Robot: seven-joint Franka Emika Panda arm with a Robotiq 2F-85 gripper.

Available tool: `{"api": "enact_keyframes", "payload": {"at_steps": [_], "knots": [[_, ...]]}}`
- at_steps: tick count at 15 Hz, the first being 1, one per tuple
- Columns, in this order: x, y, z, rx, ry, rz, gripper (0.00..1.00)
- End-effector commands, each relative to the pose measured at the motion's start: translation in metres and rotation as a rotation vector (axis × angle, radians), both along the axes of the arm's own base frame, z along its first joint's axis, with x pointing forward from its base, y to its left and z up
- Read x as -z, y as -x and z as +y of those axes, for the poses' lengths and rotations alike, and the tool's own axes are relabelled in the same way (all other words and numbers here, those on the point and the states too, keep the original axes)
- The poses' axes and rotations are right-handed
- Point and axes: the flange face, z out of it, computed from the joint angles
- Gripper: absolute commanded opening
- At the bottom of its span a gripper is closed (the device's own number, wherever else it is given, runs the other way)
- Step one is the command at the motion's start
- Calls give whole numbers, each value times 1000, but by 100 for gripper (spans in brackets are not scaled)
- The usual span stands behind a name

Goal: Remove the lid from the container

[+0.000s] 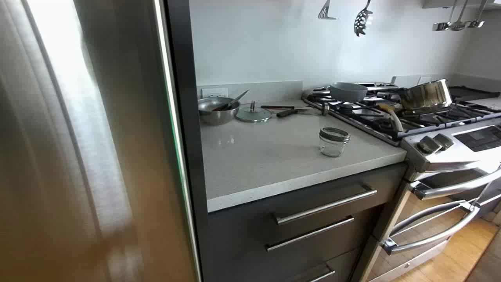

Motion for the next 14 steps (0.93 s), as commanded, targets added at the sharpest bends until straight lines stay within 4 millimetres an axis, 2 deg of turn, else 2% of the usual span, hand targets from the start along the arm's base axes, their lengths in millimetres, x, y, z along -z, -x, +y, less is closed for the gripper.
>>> {"api": "enact_keyframes", "payload": {"at_steps": [1, 8, 12, 14], "knots": [[-1, 0, 0, 0, 0, 1, 100], [-1, 0, 0, 0, 0, 1, 100], [0, -45, 7, -176, 95, -115, 100], [8, -74, 11, -261, 73, -191, 100]]}}
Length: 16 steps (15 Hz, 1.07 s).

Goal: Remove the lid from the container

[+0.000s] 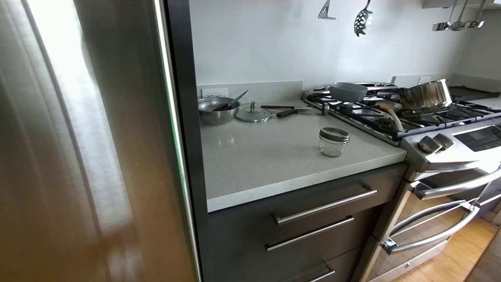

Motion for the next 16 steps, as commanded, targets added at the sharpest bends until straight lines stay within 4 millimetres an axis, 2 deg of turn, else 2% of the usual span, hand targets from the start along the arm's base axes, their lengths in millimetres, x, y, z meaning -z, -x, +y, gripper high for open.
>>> {"api": "enact_keyframes", "payload": {"at_steps": [1, 5, 8, 12, 16], "knots": [[18, -51, 8, -149, -12, -75, 100], [49, -95, 10, -241, -55, -61, 100], [81, -123, 5, -301, -106, 0, 100], [121, -151, -9, -366, -145, 84, 100], [157, -169, -24, -453, -130, 145, 100]]}}
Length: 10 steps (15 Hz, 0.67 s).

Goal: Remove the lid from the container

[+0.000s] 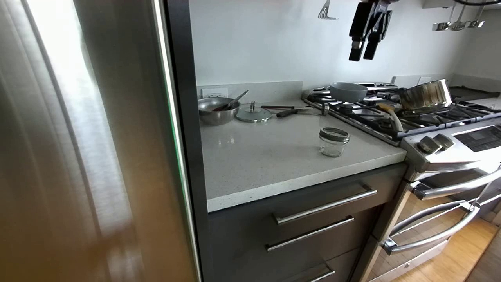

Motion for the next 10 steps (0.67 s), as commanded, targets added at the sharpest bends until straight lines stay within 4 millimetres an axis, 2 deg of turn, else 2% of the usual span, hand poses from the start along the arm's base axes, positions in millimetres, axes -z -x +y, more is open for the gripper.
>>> {"api": "enact_keyframes", "payload": {"at_steps": [1, 3, 4, 7, 10], "knots": [[31, -20, -16, -74, 1, 30, 100], [45, -25, -21, -98, 4, 34, 100], [33, -17, -12, -74, 13, 33, 100], [46, -23, -16, -87, 16, 48, 100], [44, -24, -17, -88, 18, 44, 100]]}}
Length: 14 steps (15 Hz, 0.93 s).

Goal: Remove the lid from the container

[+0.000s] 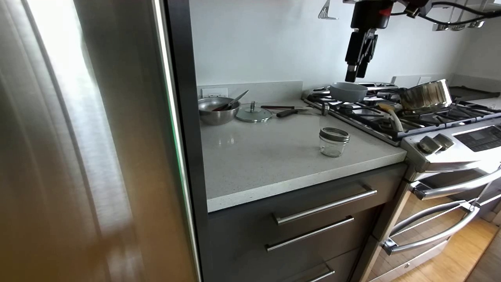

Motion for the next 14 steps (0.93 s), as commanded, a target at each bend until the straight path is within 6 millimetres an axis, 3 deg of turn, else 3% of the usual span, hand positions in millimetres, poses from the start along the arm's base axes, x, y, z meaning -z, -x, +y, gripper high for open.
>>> {"api": "enact_keyframes", "payload": {"at_steps": [1, 7, 14], "knots": [[7, -5, 1, 7, -8, 0, 100], [66, -20, 22, -51, -11, 59, 100], [136, -43, 24, -84, -73, 39, 100]]}}
